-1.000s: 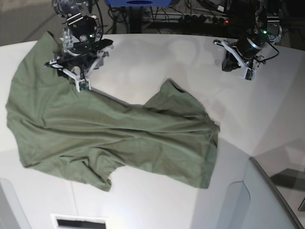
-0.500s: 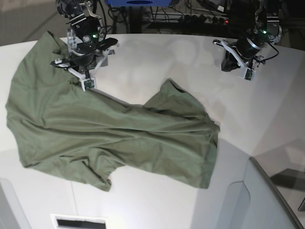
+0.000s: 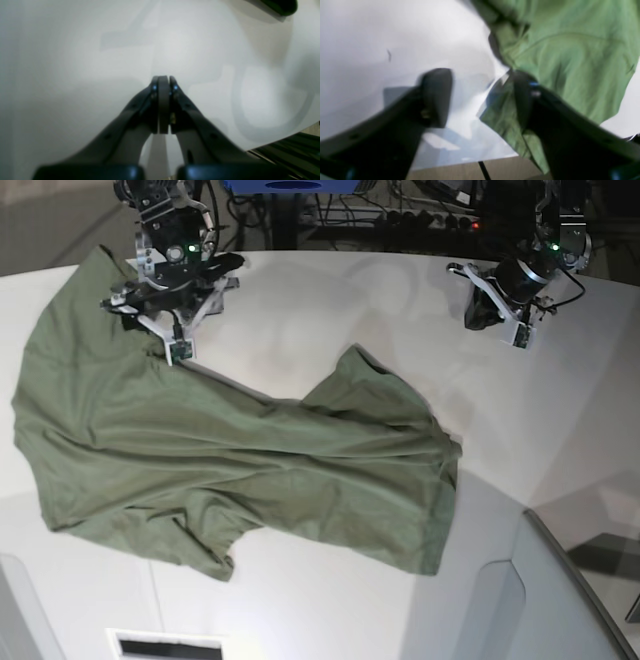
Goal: Layout the t-shirt on the table in an organized manner, then fold the t-shirt properly
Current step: 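Press the right gripper onto the shirt's collar edge and grasp it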
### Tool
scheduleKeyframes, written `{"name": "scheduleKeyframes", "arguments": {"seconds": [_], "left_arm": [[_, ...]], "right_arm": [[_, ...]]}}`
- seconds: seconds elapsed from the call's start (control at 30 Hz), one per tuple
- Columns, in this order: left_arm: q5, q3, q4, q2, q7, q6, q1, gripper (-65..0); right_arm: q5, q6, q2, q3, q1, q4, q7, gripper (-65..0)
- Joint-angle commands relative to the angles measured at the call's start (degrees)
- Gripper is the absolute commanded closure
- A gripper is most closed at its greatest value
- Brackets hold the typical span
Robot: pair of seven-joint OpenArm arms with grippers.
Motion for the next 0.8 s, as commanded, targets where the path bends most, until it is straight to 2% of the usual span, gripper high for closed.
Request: {"name": "scheduleKeyframes", "arguments": {"seconds": [0.0, 0.3, 0.47, 0.5, 0.57, 0.7, 0.77], "left_arm": [[-0.5, -0.3, 0.7, -0.7, -1.2, -0.1, 0.0, 0.0], [-0.5, -0.3, 0.7, -0.7, -1.2, -0.1, 0.0, 0.0], [-0.5, -0.3, 0.7, -0.7, -1.2, -0.1, 0.0, 0.0], [-0.5, -0.3, 0.7, -0.7, -1.2, -0.1, 0.0, 0.0], [-0.5, -0.3, 0.7, -0.7, -1.2, -0.1, 0.0, 0.0], [-0.5, -0.3, 0.7, -0.7, -1.2, -0.1, 0.0, 0.0], [-0.5, -0.3, 0.6, -0.7, -1.2, -0.1, 0.0, 0.0]], "right_arm": [[1.0, 0.9, -0.1, 0.0, 0.2, -0.4, -1.0, -40.2], [1.0, 1.1, 0.0, 3.9, 4.9, -10.3, -0.7, -34.2], [1.0, 1.3, 0.0, 5.3, 4.9, -10.9, -0.9, -11.7], [1.0, 1.3, -0.1, 5.3, 4.8, -10.8, -0.9, -11.0], [1.0, 1.3, -0.5, 5.3, 4.0, -10.7, -1.0, -15.3], [1.0, 1.0, -0.5, 4.9, 3.1, -10.6, -0.9, -29.9], [1.0, 1.0, -0.5, 4.9, 3.0, -10.6, -0.9, -34.7]]}}
